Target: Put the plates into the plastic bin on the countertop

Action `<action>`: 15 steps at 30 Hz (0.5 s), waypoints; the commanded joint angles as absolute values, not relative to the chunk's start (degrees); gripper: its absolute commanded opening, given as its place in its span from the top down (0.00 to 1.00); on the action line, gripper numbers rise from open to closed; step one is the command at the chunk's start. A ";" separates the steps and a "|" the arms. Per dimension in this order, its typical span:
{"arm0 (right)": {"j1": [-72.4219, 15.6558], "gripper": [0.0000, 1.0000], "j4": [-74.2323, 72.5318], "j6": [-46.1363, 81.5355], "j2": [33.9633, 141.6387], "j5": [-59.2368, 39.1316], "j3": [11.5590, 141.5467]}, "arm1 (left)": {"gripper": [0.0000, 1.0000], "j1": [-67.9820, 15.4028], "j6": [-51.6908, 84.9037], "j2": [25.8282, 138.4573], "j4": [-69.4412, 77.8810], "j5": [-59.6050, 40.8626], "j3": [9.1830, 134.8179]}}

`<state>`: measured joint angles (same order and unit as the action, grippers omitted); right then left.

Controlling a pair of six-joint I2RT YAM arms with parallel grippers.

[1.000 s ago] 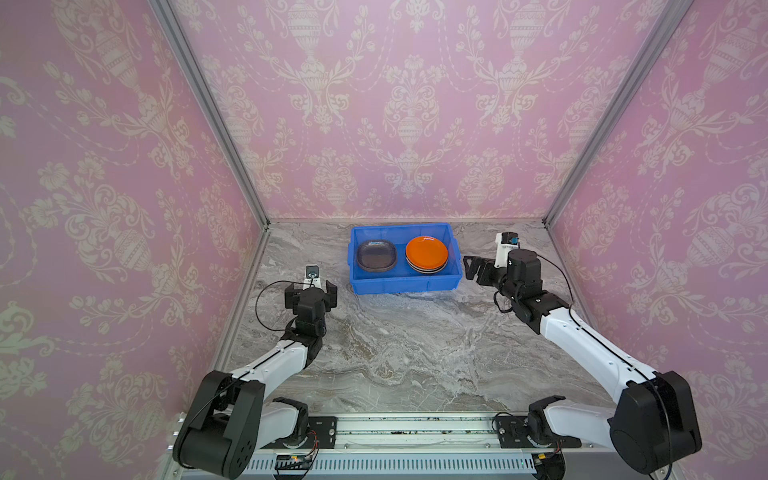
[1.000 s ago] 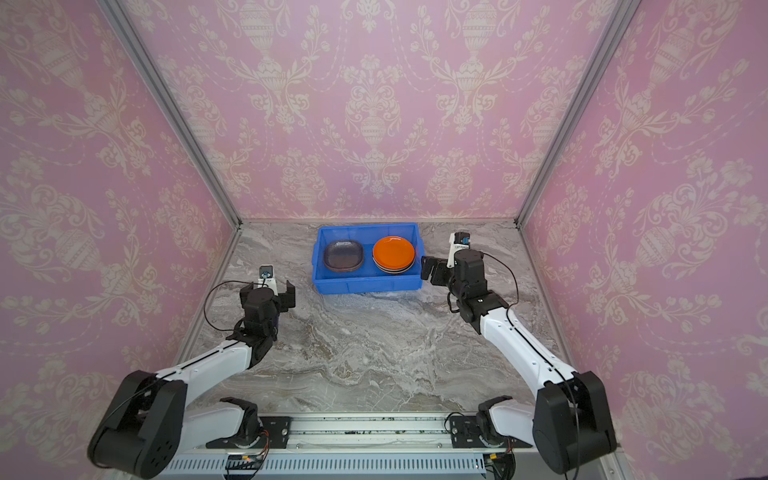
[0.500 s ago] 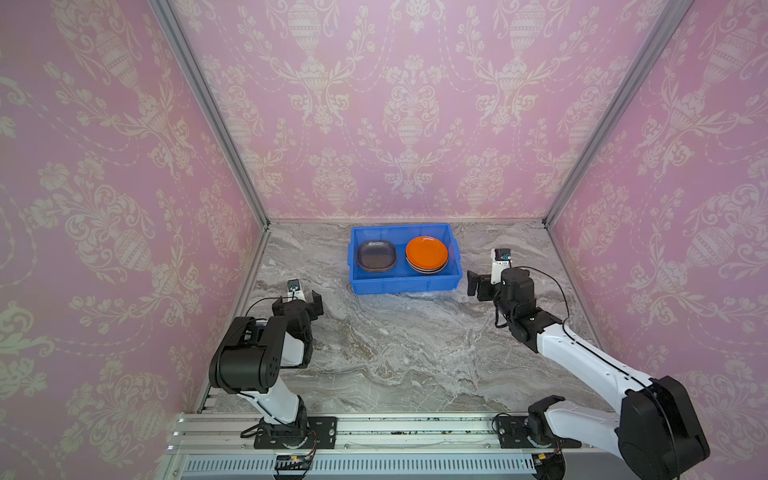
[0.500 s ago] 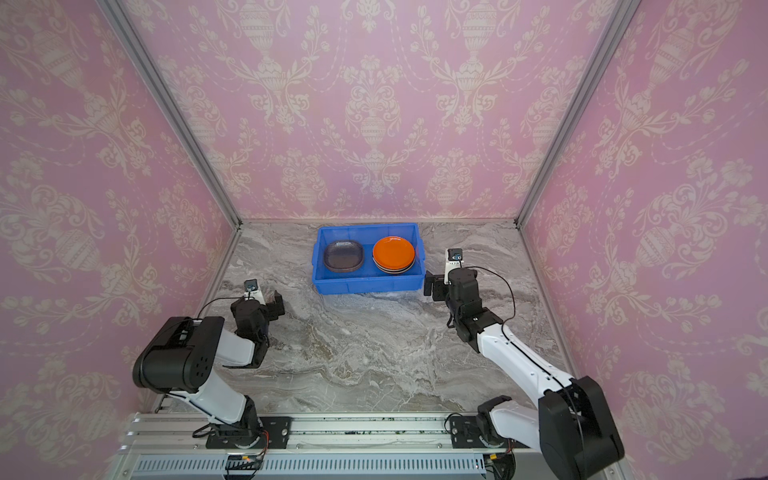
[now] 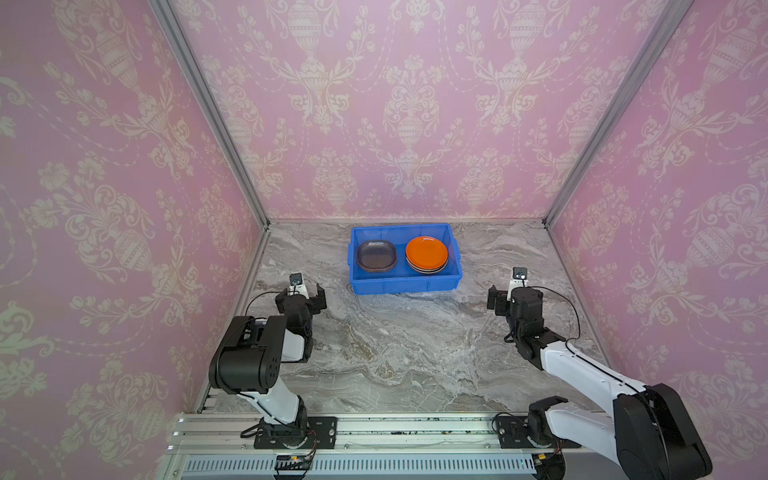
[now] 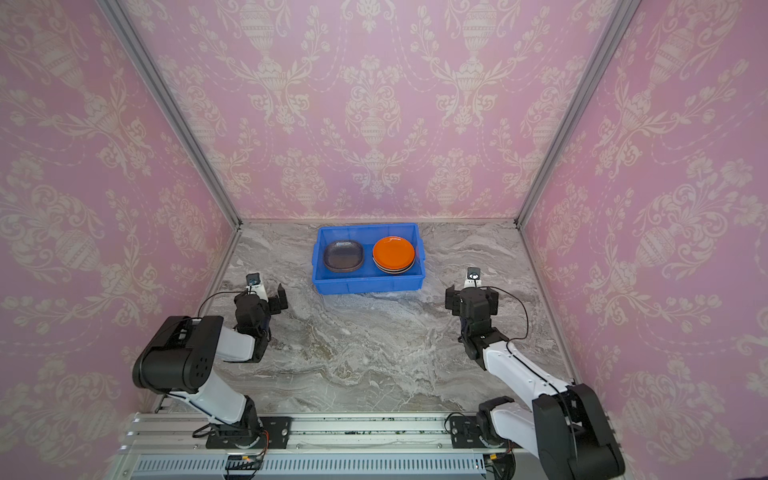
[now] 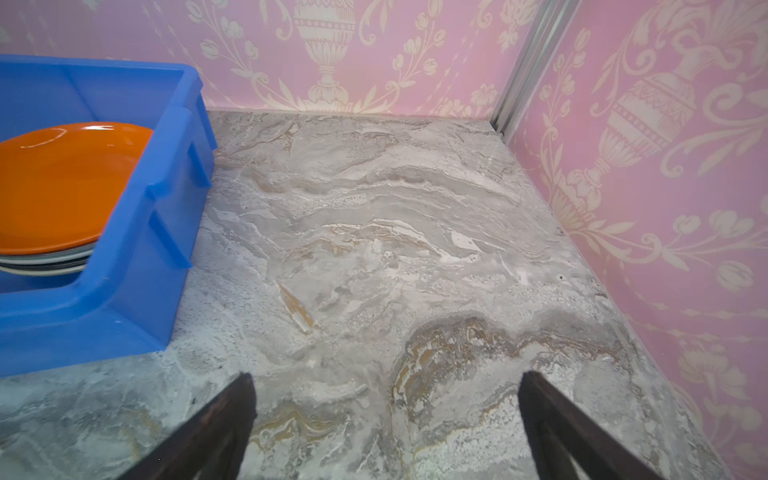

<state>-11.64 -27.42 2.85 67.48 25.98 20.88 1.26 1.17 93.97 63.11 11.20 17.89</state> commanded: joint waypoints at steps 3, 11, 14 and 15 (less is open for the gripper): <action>-6.14 0.00 -55.58 1.49 80.35 17.32 16.38 | 0.01 0.90 1.93 93.99 61.71 10.65 18.65; -2.83 0.00 -57.59 3.72 88.55 11.73 19.13 | 0.01 0.88 1.95 93.97 61.52 10.89 18.77; -2.87 0.00 -57.37 3.56 88.63 11.80 19.26 | 0.01 0.91 1.99 93.98 61.51 10.85 18.72; -2.81 0.00 -57.15 3.57 88.55 11.69 19.30 | 0.01 0.88 2.01 93.91 61.50 10.89 18.74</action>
